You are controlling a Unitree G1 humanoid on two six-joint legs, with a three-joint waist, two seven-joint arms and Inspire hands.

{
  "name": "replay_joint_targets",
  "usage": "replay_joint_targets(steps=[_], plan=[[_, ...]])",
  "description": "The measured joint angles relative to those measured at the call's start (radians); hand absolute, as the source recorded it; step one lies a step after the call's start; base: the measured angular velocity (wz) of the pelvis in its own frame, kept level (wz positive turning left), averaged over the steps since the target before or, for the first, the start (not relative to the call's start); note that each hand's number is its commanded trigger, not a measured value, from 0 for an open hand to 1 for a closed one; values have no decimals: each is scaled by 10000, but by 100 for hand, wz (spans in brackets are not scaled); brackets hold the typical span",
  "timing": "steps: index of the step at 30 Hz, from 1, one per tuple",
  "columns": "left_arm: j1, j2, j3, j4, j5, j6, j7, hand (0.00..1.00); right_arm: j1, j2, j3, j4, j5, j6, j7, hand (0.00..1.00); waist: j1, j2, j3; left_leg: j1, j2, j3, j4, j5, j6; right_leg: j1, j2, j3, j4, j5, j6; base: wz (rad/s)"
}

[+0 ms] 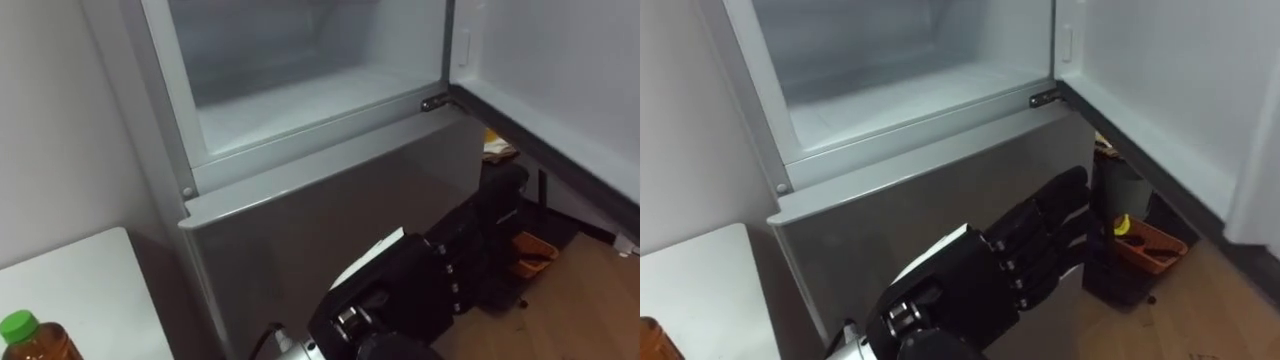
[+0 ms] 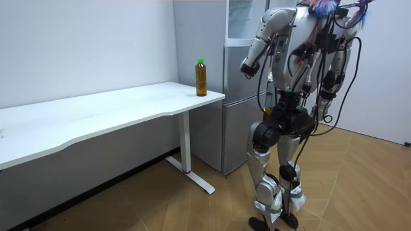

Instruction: Put the bottle in the upper fridge

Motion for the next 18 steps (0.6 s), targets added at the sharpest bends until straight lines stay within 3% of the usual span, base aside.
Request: replay_joint_targets(steps=[18], plan=[[-2, 172, -84, 84, -10, 0, -9, 0, -1, -13, 115, 11, 339, 3, 9, 0, 114, -1, 5, -9, 4, -17, -10, -5, -8, -7, -5, -46, -6, -17, -21, 0]])
